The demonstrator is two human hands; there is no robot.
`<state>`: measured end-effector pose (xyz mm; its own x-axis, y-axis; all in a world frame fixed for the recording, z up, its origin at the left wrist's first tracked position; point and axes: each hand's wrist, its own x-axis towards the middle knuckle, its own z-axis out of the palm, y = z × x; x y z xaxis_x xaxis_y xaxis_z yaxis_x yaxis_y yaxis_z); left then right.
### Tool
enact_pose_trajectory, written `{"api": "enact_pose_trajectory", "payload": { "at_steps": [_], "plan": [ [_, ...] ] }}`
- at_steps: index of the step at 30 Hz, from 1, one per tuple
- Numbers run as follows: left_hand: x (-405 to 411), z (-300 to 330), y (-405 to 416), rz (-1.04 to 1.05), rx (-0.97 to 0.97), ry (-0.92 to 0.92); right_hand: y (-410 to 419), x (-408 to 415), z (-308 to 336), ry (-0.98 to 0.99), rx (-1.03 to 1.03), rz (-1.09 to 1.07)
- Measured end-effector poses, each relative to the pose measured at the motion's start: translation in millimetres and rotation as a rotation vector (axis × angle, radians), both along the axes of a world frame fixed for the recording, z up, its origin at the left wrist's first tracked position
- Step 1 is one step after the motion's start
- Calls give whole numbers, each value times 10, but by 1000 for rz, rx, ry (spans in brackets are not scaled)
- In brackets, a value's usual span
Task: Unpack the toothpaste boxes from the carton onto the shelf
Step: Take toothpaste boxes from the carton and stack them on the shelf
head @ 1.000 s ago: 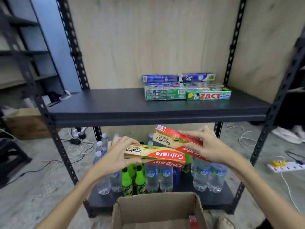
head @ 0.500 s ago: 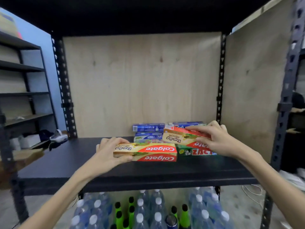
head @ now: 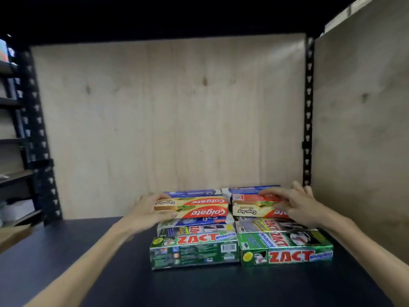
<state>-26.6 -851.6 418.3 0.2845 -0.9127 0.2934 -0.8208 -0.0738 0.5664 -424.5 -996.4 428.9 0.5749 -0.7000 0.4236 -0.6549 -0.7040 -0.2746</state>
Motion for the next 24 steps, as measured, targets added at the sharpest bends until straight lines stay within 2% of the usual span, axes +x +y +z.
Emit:
{"api": "enact_pose_trajectory", "payload": {
  "at_steps": [5, 8, 14, 24],
  "plan": [
    [-106, -94, -240, 39, -118, 20, -289, 168, -94, -70, -47, 11],
    [-103, -183, -295, 85, -169, -79, -433, 207, -151, -28, -142, 2],
    [-167, -226, -300, 108, -200, -89, -547, 208, -222, -55, -139, -22],
    [-493, -62, 2, 102, -215, -14, 58, 164, -178, -220, -84, -55]
  ]
}}
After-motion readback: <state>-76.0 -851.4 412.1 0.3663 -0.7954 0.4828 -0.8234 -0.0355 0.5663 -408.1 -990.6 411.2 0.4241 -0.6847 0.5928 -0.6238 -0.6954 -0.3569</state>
